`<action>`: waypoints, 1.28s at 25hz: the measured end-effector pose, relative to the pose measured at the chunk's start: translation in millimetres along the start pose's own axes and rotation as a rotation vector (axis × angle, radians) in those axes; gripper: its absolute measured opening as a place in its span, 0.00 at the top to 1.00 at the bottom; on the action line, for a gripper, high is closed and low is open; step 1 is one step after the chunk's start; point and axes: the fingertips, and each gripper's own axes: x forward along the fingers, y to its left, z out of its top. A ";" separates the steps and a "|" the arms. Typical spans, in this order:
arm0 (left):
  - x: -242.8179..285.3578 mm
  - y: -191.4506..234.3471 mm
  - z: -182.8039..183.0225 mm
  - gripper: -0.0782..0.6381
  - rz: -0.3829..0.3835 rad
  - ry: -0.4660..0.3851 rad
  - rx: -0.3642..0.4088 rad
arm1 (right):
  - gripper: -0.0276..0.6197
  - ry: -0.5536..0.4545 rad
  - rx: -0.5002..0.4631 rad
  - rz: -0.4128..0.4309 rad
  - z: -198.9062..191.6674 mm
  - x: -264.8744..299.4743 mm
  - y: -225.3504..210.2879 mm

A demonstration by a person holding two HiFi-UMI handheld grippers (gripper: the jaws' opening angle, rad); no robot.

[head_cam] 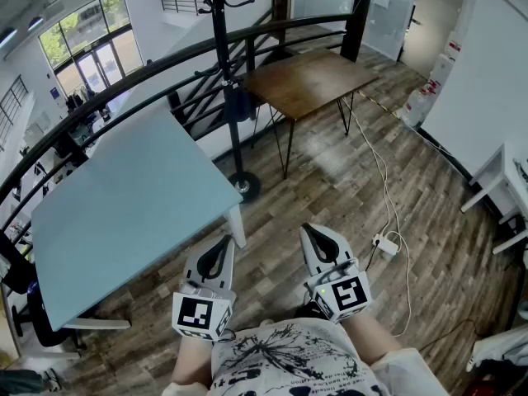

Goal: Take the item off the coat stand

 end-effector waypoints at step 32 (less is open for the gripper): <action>131.6 48.6 -39.0 0.88 0.114 0.082 -0.033 | 0.97 0.073 0.062 0.090 -63.3 120.5 -98.8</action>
